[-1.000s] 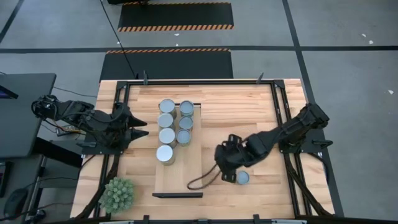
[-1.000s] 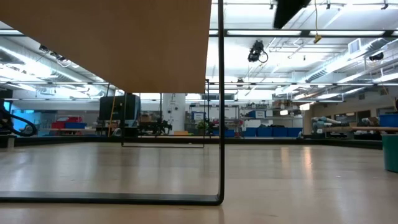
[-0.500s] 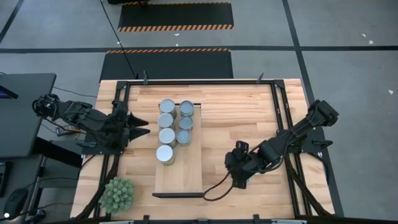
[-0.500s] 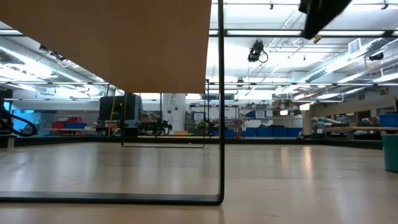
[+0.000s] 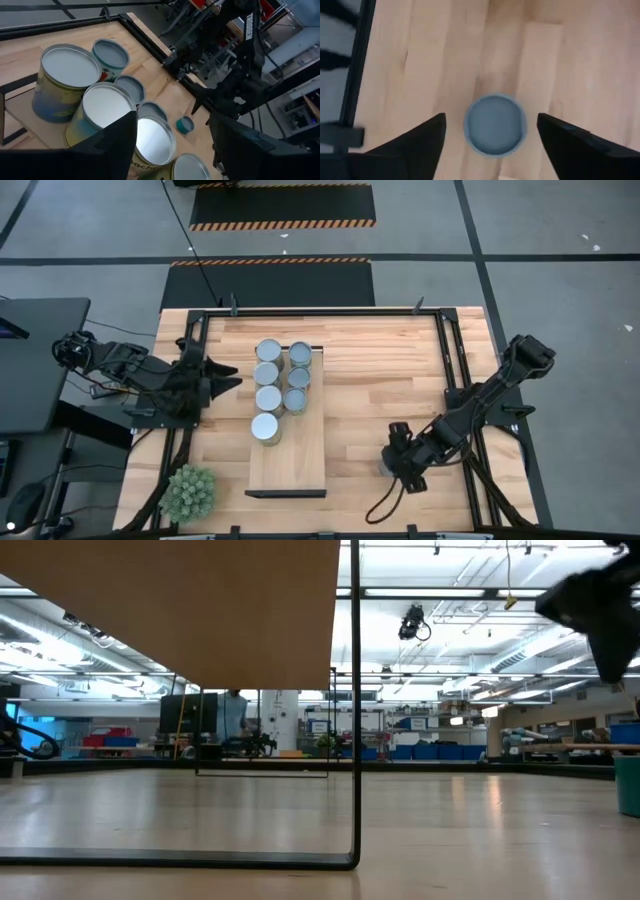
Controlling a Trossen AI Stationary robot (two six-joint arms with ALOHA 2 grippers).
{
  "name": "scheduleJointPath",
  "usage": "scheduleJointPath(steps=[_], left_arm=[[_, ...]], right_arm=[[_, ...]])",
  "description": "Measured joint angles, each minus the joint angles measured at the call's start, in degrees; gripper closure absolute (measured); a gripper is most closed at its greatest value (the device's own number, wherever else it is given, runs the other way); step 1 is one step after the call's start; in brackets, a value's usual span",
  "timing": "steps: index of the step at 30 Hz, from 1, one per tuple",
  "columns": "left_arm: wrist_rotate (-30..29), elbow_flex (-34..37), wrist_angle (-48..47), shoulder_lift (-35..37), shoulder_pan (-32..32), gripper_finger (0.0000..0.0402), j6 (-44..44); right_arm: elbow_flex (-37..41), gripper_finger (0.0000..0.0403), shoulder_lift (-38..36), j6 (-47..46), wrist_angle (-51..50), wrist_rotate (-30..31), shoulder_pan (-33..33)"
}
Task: Pick and place cans onto a shelf
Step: Put the canned tuna on the shelf
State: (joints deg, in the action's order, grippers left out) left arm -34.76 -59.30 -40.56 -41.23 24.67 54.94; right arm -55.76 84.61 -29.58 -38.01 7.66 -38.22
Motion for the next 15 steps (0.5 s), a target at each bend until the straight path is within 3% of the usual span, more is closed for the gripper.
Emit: scheduleJointPath(steps=[5,8,15], left_arm=[[-0.3,0.02,0.0,0.0,-0.09,0.0148,0.4],[-0.62,0.02,-0.08,0.0,-0.09,0.0148,1.23],[-0.6,0.02,-0.15,0.0,-0.07,0.0148,1.49]], right_arm=[[1.39,0.0033,1.91,5.92,1.62,-1.42,-1.5],[1.37,0.001,3.33,9.07,3.09,1.31,-2.11],[1.37,0.0006,7.54,13.13,5.13,2.95,-1.97]])
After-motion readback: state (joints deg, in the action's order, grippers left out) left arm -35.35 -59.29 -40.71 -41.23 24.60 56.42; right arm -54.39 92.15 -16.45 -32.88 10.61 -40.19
